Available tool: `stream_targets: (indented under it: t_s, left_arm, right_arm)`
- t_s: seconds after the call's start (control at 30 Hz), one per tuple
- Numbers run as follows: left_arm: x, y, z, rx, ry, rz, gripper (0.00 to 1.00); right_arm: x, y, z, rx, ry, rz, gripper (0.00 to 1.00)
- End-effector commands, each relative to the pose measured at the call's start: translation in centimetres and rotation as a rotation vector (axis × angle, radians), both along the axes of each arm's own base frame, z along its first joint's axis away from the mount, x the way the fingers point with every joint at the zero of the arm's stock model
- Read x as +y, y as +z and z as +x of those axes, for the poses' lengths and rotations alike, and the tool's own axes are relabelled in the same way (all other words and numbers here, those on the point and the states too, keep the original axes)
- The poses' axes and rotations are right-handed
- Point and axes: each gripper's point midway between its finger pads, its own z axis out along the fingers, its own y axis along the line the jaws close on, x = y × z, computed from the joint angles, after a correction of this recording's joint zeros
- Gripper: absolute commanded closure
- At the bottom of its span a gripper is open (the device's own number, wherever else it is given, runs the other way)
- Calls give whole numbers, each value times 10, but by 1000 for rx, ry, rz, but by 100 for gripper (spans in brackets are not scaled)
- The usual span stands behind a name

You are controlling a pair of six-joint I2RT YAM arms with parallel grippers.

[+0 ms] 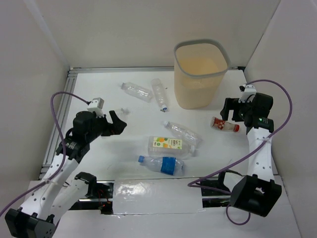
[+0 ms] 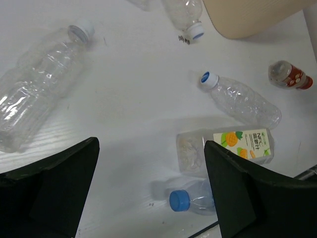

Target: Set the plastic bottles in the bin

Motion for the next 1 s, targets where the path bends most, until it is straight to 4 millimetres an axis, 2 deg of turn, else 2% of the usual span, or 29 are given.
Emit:
stream_targets:
  t_s: [0.0, 0.13, 0.17, 0.23, 0.27, 0.3, 0.33, 0.37, 0.4, 0.43, 0.47, 0.53, 0.6, 0.7, 0.8, 0.97]
  left_arm:
    - [-20, 9, 0, 7, -85, -18, 0]
    - [-40, 4, -2, 54, -127, 32, 2]
    - [-50, 1, -8, 68, -161, 46, 4]
    - [-54, -2, -7, 85, -156, 84, 16]
    - [-61, -5, -12, 95, -179, 101, 42]
    - [-62, -5, -14, 105, -184, 129, 50]
    - [-61, -9, -12, 118, -170, 158, 53]
    - [-66, -11, -16, 118, -193, 184, 53]
    - [-64, -11, -16, 121, -176, 211, 40]
    - [-68, -17, -19, 132, -189, 235, 27]
    - [-69, -13, -20, 120, -193, 250, 15]
    - [-68, -13, -19, 118, -178, 278, 3]
    - [-72, -19, -20, 137, -191, 302, 2]
    - [-78, -24, -20, 152, -204, 315, 2]
    - [-93, -29, -28, 180, -237, 286, 2]
    - [-110, -38, -40, 207, -264, 243, 2]
  right_arm:
    - [2, -1, -7, 12, 101, -72, 0]
    - [-3, -9, -12, 45, 120, -108, 11]
    - [-3, -13, -13, 59, 131, -115, 36]
    - [-3, -17, -17, 76, 155, -134, 72]
    - [-3, -18, -18, 82, 164, -141, 80]
    - [-3, -21, -22, 95, 185, -157, 75]
    - [-3, -26, -24, 116, 203, -165, 63]
    - [-3, -32, -25, 139, 217, -166, 44]
    - [-4, -38, -28, 171, 230, -196, 13]
    - [-6, -43, -31, 185, 232, -209, 1]
    - [-2, -44, -32, 190, 256, -217, 1]
    - [-6, -51, -31, 199, 251, -249, 1]
    - [-11, -58, -20, 197, 248, -303, 1]
    - [-20, -82, -13, 241, 325, -377, 1]
    - [-20, -98, -9, 243, 468, -427, 1]
    - [-22, -106, 12, 191, 633, -505, 4]
